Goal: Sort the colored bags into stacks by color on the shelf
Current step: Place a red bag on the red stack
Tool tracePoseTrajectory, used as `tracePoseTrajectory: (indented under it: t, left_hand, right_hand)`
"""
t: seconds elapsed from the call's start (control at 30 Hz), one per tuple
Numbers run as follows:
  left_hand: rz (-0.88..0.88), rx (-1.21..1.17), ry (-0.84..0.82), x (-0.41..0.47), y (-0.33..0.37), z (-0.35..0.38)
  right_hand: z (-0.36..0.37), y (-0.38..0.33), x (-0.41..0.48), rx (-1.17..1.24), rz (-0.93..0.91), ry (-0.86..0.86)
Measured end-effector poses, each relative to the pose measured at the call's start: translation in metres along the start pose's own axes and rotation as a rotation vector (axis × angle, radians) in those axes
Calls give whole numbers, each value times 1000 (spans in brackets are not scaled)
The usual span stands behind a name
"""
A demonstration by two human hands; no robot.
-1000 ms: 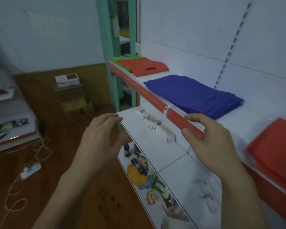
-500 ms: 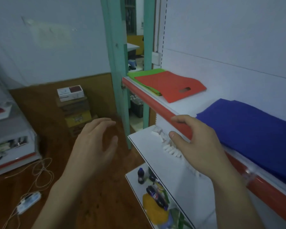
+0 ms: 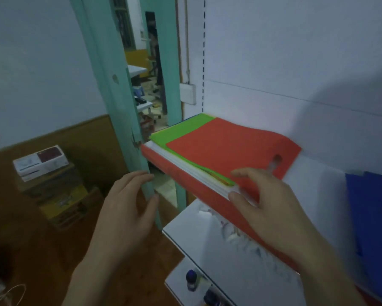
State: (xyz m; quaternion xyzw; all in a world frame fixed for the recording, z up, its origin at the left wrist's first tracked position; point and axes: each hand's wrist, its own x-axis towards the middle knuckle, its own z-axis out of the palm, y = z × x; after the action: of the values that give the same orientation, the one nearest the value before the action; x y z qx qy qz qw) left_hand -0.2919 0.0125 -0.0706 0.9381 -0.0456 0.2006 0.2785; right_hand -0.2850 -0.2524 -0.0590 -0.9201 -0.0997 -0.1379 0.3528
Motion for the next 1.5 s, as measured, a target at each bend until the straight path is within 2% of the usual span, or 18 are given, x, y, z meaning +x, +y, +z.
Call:
tracePoseTrajectory:
  t: [0.2, 0.3, 0.53, 0.63, 0.7, 0.77, 0.83, 0.9, 0.93, 1.0, 1.07, 1.27, 1.4, 1.5]
  left_hand:
    - [221, -164, -60, 111, -15, 44]
    - [286, -171, -80, 162, -33, 56]
    - [273, 61, -377, 238, -68, 69]
    - [329, 48, -350, 243, -74, 72]
    - [346, 66, -347, 247, -75, 74]
    - [362, 62, -343, 250, -75, 78]
    - [416, 59, -337, 254, -75, 81]
    - [470, 69, -338, 255, -73, 84]
    - [492, 66, -346, 256, -72, 86]
    - [525, 41, -357, 256, -68, 88]
    - [548, -8, -386, 257, -65, 90]
    - [580, -335, -435, 267, -61, 94]
    - [539, -524, -449, 276, -62, 100]
    - [383, -668, -441, 283, -67, 105]
  right_hand:
    - [14, 25, 28, -208, 240, 160]
    - [26, 17, 49, -282, 312, 247]
    - [70, -16, 100, -431, 439, 159]
    - [87, -26, 113, -454, 496, 92]
    - [91, -28, 118, -460, 489, 114]
    - [88, -28, 118, -420, 456, 247]
    - [78, -23, 112, -400, 464, 504]
    - [62, -18, 106, -436, 615, 640]
    - [55, -15, 102, -432, 727, 618]
    - [48, -10, 93, -372, 878, 539]
    - [46, -11, 87, -291, 897, 541]
    - [54, -19, 80, 96, 791, 729]
    - [59, -22, 82, 378, 746, 920]
    - [59, -20, 78, 256, 804, 917]
